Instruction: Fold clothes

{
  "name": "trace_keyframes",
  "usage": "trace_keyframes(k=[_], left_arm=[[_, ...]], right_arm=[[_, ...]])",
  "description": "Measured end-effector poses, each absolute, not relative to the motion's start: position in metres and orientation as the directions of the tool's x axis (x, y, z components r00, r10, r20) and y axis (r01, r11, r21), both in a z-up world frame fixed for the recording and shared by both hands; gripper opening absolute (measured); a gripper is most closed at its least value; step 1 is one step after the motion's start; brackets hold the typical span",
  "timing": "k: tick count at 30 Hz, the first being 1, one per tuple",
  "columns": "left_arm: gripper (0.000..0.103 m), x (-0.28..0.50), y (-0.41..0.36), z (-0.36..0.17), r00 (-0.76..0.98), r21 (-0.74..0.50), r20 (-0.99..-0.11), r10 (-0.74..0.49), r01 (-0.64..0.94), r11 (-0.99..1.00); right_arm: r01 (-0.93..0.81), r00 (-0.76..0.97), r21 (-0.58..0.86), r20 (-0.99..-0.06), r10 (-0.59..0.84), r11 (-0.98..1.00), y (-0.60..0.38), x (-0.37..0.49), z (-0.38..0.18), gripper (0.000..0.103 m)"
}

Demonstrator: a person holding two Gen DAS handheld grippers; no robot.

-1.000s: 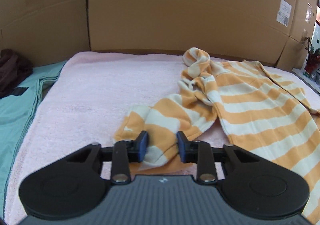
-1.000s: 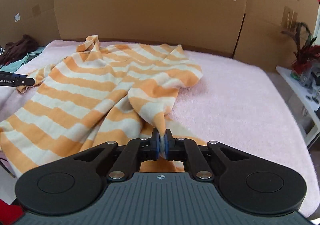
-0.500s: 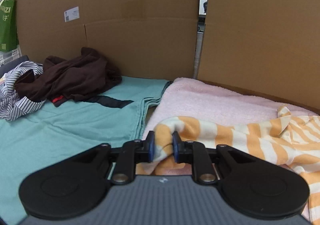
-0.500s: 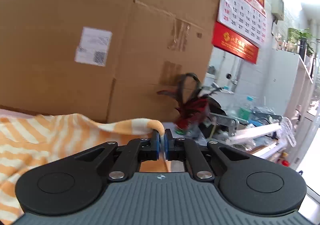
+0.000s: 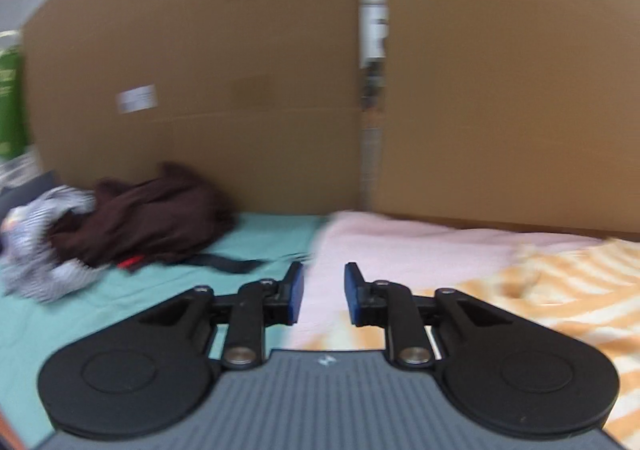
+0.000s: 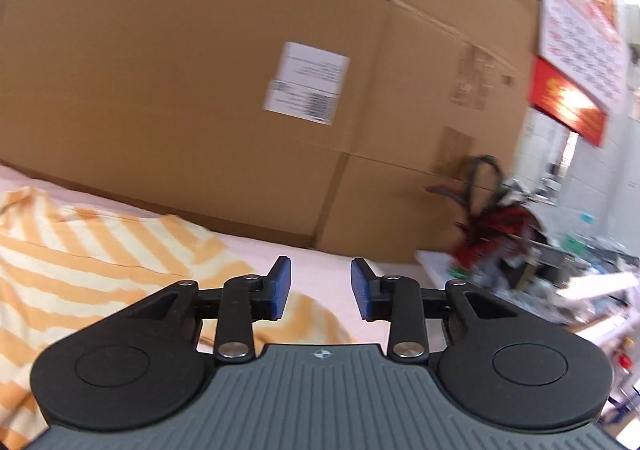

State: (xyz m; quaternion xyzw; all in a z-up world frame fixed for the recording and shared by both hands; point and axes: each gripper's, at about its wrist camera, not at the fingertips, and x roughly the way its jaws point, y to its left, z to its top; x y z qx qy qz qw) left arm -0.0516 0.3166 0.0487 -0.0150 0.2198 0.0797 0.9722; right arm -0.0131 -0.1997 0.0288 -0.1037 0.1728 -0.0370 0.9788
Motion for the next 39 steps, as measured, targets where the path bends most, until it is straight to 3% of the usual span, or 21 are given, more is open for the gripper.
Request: trace_keyframes(k=[2,3,8,15,18,19,20,21,23,24,25,31,39], left_arm=[[0.044,-0.031,0.280,0.042,0.897,0.028,-0.439,0.040,-0.031,0.999],[0.048,-0.021,0.262,0.039,0.895,0.039,-0.445,-0.014,0.035,0.999],[0.050,0.042,0.207,0.009,0.851,0.039,-0.506,-0.141,0.186,0.982],[0.052,0.118,0.159,-0.028,0.783,0.040,-0.581,-0.224,0.302,0.952],[0.031,0.131,0.161,-0.036,0.765,0.010,-0.600,-0.233,0.298,0.954],[0.012,0.133,0.163,-0.037,0.765,0.001,-0.600,-0.234,0.294,0.956],[0.000,0.136,0.165,-0.039,0.765,-0.008,-0.599,-0.236,0.289,0.957],[0.000,0.137,0.169,-0.039,0.766,-0.038,-0.596,-0.241,0.273,0.961],[0.000,0.141,0.177,-0.041,0.762,-0.110,-0.588,-0.272,0.258,0.960],[0.000,0.141,0.177,-0.042,0.764,-0.115,-0.584,-0.273,0.255,0.960],[0.000,0.140,0.177,-0.042,0.767,-0.119,-0.581,-0.273,0.252,0.960],[0.000,0.149,0.163,-0.042,0.804,-0.042,-0.560,-0.198,0.212,0.976],[0.000,0.191,0.169,-0.026,0.825,-0.052,-0.544,-0.154,0.149,0.987]], right_arm=[[-0.050,0.931,-0.212,-0.363,-0.031,0.976,-0.182,0.010,0.024,0.038],[-0.087,0.926,-0.217,-0.378,-0.002,0.972,-0.173,0.023,0.020,0.039],[-0.218,0.865,-0.214,-0.493,0.087,0.952,-0.136,0.090,-0.001,0.044],[-0.246,0.843,-0.307,-0.537,0.047,0.919,-0.116,0.149,-0.028,0.049],[-0.264,0.834,-0.271,-0.547,0.078,0.926,-0.121,0.169,-0.031,0.054],[-0.271,0.828,-0.261,-0.553,0.086,0.927,-0.121,0.175,-0.033,0.054],[-0.277,0.823,-0.252,-0.561,0.093,0.927,-0.120,0.181,-0.034,0.054],[-0.283,0.817,-0.244,-0.568,0.100,0.927,-0.119,0.187,-0.036,0.052],[-0.294,0.808,-0.201,-0.574,0.131,0.934,-0.120,0.193,-0.037,0.037],[-0.292,0.806,-0.181,-0.575,0.139,0.939,-0.120,0.194,-0.037,0.011],[-0.278,0.811,-0.178,-0.570,0.132,0.944,-0.119,0.193,-0.037,0.001],[-0.212,0.855,-0.155,-0.508,0.106,0.965,-0.132,0.194,-0.029,0.000],[-0.037,0.898,-0.102,-0.441,-0.012,0.994,-0.148,0.211,-0.014,0.000]])
